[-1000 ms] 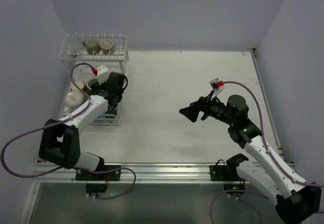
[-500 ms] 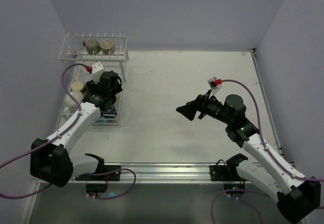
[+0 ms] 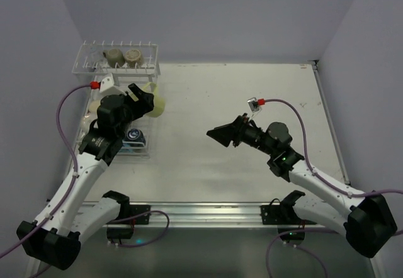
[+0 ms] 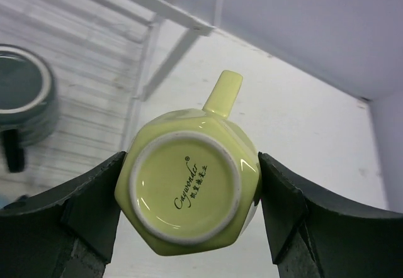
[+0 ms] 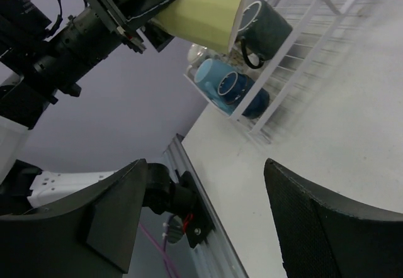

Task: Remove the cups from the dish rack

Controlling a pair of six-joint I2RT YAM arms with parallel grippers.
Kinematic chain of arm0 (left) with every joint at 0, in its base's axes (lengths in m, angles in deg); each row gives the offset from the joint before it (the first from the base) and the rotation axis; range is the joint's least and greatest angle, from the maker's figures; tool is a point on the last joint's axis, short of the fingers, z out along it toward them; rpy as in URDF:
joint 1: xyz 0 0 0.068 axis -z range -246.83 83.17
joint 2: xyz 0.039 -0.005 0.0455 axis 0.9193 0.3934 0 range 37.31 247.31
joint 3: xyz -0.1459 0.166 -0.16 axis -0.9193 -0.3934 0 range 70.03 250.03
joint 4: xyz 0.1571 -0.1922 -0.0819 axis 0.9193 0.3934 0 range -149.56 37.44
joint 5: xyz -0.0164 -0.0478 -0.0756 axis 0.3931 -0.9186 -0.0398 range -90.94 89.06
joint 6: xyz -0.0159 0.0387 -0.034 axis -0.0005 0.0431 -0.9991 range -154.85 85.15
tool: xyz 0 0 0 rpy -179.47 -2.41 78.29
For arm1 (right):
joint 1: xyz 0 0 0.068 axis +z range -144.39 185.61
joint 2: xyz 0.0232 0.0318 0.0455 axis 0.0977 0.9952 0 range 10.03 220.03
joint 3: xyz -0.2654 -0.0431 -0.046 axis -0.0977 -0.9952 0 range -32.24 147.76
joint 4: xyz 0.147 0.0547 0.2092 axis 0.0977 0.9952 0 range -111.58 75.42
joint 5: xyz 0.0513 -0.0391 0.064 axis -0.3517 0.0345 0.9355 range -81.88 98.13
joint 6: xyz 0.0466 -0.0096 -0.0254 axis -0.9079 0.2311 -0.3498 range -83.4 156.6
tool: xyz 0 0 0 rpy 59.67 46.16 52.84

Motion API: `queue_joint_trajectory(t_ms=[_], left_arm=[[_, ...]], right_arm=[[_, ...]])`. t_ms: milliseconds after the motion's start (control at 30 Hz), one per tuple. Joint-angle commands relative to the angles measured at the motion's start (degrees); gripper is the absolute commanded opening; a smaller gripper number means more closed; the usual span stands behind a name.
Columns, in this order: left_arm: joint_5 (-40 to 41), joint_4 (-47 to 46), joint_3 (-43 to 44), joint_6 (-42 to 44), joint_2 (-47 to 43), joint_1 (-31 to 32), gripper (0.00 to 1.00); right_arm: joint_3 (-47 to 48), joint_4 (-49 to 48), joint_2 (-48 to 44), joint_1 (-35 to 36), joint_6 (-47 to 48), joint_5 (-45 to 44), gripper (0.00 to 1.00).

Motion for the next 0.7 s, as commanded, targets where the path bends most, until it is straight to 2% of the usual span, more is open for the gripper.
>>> queue_joint_trajectory(t_ms=[0, 33, 233, 467, 667], left_arm=[[-18.1, -13.7, -2.2, -7.6, -2.8, 0.1, 0.29], [-23.1, -16.7, -3.0, -10.2, -3.0, 0.1, 0.29], [-34.3, -28.0, -7.3, -18.3, -3.9, 0.4, 0.28], [-39.8, -33.2, -9.8, -21.4, -3.0, 1.3, 0.27], [-43.3, -39.5, -14.2, -25.6, -2.8, 2.4, 0.27]], right_arm=[[1.0, -15.9, 3.8, 3.2, -3.3, -3.9, 0.77], [1.7, -18.7, 5.0, 4.2, -3.9, -3.9, 0.77], [4.0, -27.4, 14.2, 6.0, -6.3, -2.5, 0.86], [6.8, -28.2, 17.1, 6.7, -5.8, -2.6, 0.85], [10.2, -29.3, 19.9, 7.2, -6.1, -2.0, 0.79]])
